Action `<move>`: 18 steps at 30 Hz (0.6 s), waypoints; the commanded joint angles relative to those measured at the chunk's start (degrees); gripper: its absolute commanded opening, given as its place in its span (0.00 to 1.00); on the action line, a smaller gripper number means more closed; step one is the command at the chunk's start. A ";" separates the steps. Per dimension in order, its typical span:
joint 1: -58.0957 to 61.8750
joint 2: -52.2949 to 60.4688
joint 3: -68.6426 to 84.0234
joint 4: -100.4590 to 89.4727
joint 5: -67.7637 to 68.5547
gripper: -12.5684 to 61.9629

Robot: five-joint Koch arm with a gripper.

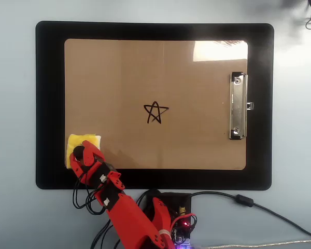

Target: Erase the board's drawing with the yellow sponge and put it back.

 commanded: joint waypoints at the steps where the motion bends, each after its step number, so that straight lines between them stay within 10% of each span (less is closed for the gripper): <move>1: 0.53 0.53 -0.62 -3.69 0.18 0.06; 18: 17.75 23.99 -6.77 23.20 0.26 0.06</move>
